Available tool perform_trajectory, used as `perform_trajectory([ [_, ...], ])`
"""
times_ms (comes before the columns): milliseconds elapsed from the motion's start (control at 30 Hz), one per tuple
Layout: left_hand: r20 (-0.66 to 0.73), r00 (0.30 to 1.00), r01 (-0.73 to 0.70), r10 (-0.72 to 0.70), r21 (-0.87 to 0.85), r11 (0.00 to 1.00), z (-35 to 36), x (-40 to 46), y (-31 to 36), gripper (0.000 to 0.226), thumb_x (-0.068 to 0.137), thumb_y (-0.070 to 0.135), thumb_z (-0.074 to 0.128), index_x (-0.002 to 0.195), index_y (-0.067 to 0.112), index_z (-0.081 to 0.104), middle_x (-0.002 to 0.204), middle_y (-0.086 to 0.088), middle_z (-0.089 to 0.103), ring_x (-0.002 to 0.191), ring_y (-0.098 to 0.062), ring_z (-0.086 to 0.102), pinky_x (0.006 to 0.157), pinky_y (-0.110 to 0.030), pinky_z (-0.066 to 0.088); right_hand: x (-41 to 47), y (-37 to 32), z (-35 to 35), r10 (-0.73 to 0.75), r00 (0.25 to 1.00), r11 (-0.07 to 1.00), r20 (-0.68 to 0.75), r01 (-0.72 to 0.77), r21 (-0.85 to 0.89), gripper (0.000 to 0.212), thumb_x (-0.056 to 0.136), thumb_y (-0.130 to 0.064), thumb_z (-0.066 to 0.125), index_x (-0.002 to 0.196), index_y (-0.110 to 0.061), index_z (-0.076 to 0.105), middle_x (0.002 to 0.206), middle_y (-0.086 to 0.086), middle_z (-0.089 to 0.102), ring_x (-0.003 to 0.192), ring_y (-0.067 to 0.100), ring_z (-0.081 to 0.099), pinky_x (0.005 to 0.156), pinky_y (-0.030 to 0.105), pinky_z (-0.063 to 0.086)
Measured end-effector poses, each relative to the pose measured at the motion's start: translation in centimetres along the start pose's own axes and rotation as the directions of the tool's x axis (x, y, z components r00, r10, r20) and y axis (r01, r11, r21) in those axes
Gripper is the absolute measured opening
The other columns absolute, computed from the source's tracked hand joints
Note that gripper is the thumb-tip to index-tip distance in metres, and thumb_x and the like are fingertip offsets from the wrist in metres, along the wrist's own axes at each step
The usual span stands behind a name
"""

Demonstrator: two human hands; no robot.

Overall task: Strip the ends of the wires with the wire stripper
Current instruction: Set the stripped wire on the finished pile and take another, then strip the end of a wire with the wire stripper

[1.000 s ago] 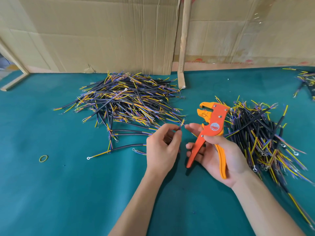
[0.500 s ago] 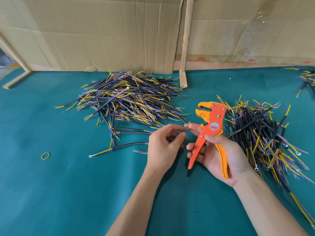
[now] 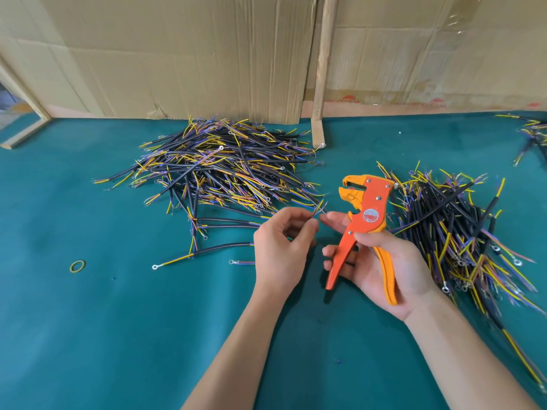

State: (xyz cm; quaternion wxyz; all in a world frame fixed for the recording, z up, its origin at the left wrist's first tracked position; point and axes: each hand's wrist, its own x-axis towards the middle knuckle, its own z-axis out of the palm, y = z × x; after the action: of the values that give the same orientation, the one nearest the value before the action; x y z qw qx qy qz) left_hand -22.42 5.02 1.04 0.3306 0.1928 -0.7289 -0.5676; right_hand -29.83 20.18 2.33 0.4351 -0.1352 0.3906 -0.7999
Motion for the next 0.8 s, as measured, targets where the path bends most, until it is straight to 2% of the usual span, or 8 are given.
perform_trajectory([
  [167, -0.014, 0.998, -0.062, 0.061, -0.073, 0.995, -0.5, -0.2, -0.1, 0.011, 0.091, 0.013, 0.068, 0.09, 0.024, 0.065, 0.081, 0.008, 0.067, 0.064, -0.017, 0.066, 0.061, -0.031, 0.049, -0.4, 0.1, 0.2, 0.051, 0.998, 0.998, -0.028, -0.052, -0.046, 0.054, 0.082, -0.014, 0.065, 0.134, 0.0, 0.062, 0.132, 0.027, 0.064, 0.089, 0.038, 0.07, 0.078, 0.049, 0.059],
  [300, 0.032, 0.998, -0.047, 0.052, -0.142, 0.989, -0.5, 0.0, 0.0, 0.017, 0.091, 0.013, 0.063, 0.09, 0.03, 0.061, 0.078, 0.01, 0.054, 0.062, -0.022, 0.05, 0.056, -0.035, 0.044, -0.7, 0.0, 0.6, 0.063, 0.997, 0.994, -0.037, -0.066, -0.088, 0.049, 0.082, -0.012, 0.064, 0.13, 0.0, 0.065, 0.127, 0.03, 0.065, 0.088, 0.037, 0.069, 0.076, 0.049, 0.059],
  [367, 0.068, 0.997, -0.036, 0.048, -0.168, 0.985, -0.6, 0.2, 0.0, 0.017, 0.091, 0.012, 0.062, 0.091, 0.029, 0.061, 0.077, 0.007, 0.051, 0.06, -0.022, 0.048, 0.055, -0.033, 0.043, -0.9, -0.1, 0.6, 0.072, 0.997, 0.993, -0.039, -0.075, -0.091, 0.049, 0.083, -0.013, 0.064, 0.129, 0.0, 0.065, 0.126, 0.03, 0.065, 0.088, 0.038, 0.069, 0.076, 0.049, 0.059],
  [467, 0.125, 0.991, -0.019, 0.04, -0.165, 0.986, -0.6, 0.4, 0.1, 0.018, 0.091, 0.013, 0.063, 0.092, 0.031, 0.064, 0.072, 0.009, 0.049, 0.062, -0.022, 0.045, 0.057, -0.039, 0.042, -1.4, -0.1, 0.6, 0.096, 0.995, 0.989, -0.019, -0.098, -0.111, 0.045, 0.084, -0.012, 0.064, 0.128, -0.002, 0.067, 0.125, 0.03, 0.066, 0.088, 0.039, 0.069, 0.077, 0.05, 0.059],
  [600, 0.149, 0.989, 0.024, 0.004, -0.187, 0.982, -0.9, 0.5, 0.1, 0.021, 0.093, 0.005, 0.063, 0.101, 0.024, 0.071, 0.066, 0.016, 0.048, 0.056, -0.014, 0.045, 0.054, -0.025, 0.043, -1.5, 0.0, 0.8, 0.121, 0.992, 0.983, -0.021, -0.123, -0.136, 0.043, 0.085, -0.012, 0.064, 0.127, -0.003, 0.068, 0.123, 0.031, 0.066, 0.088, 0.04, 0.069, 0.076, 0.051, 0.059],
  [733, 0.173, 0.984, 0.082, -0.036, -0.266, 0.96, -1.3, 0.7, 0.3, 0.02, 0.094, 0.005, 0.065, 0.098, 0.024, 0.069, 0.069, 0.0, 0.047, 0.052, -0.013, 0.047, 0.052, -0.021, 0.042, -1.4, -0.1, 0.9, 0.118, 0.992, 0.986, -0.047, -0.123, -0.116, 0.045, 0.082, -0.012, 0.066, 0.126, 0.0, 0.067, 0.12, 0.031, 0.066, 0.087, 0.04, 0.069, 0.075, 0.05, 0.058],
  [800, 0.197, 0.979, 0.113, -0.053, -0.31, 0.944, -1.6, 0.9, 0.3, 0.019, 0.095, 0.005, 0.064, 0.097, 0.023, 0.064, 0.07, 0.0, 0.051, 0.052, -0.013, 0.048, 0.051, -0.02, 0.042, -1.3, -0.1, 0.9, 0.119, 0.991, 0.987, -0.055, -0.124, -0.105, 0.047, 0.082, -0.012, 0.065, 0.127, 0.001, 0.066, 0.119, 0.032, 0.066, 0.086, 0.04, 0.069, 0.075, 0.051, 0.058],
])
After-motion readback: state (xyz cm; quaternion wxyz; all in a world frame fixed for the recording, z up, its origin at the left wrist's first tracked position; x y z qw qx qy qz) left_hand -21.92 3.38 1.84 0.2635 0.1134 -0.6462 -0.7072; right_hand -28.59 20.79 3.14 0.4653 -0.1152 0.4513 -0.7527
